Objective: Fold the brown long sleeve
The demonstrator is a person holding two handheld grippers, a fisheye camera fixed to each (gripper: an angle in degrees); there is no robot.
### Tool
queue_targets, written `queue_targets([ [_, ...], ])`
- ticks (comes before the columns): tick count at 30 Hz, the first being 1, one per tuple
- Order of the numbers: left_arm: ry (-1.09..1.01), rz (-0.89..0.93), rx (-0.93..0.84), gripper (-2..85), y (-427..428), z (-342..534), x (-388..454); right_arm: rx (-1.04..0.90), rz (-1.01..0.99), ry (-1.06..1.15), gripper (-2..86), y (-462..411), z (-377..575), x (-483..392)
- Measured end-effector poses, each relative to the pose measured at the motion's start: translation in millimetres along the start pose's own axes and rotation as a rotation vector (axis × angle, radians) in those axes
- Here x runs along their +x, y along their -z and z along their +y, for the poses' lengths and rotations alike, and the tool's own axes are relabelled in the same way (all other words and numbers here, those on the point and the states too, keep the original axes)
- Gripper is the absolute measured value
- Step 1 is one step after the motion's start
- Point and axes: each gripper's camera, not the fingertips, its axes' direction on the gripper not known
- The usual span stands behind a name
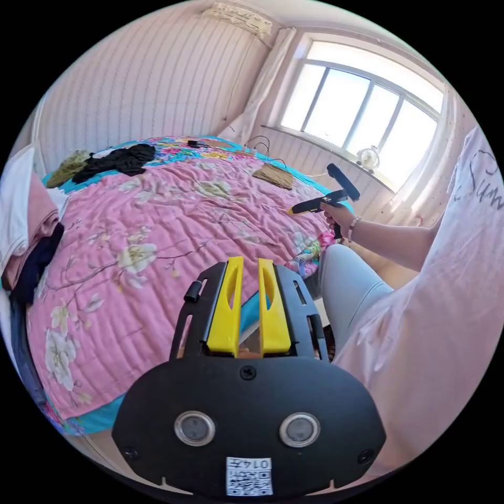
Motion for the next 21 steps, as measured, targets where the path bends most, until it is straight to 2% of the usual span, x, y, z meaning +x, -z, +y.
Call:
queue_targets([
  [3,-0.070,0.075,-0.014,5.2,-37,-50,15,0.087,0.040,-0.083,9.0,30,19,58],
  [5,-0.099,0.205,-0.009,5.5,-65,-90,19,0.157,0.081,-0.131,10.5,46,20,95],
  [7,-0.124,0.224,-0.067,6.0,-91,-121,22,0.209,0.102,-0.139,10.6,54,13,118],
  [13,-0.283,0.049,-0.131,6.2,-193,-233,38,0.302,0.053,-0.139,11.3,81,-63,189],
  [16,-0.333,-0.008,-0.131,6.0,-257,-298,46,0.275,0.049,-0.096,11.2,86,-119,220],
  [21,-0.269,-0.112,-0.138,5.2,-366,-388,47,0.219,0.063,0.000,9.7,89,-199,257],
])
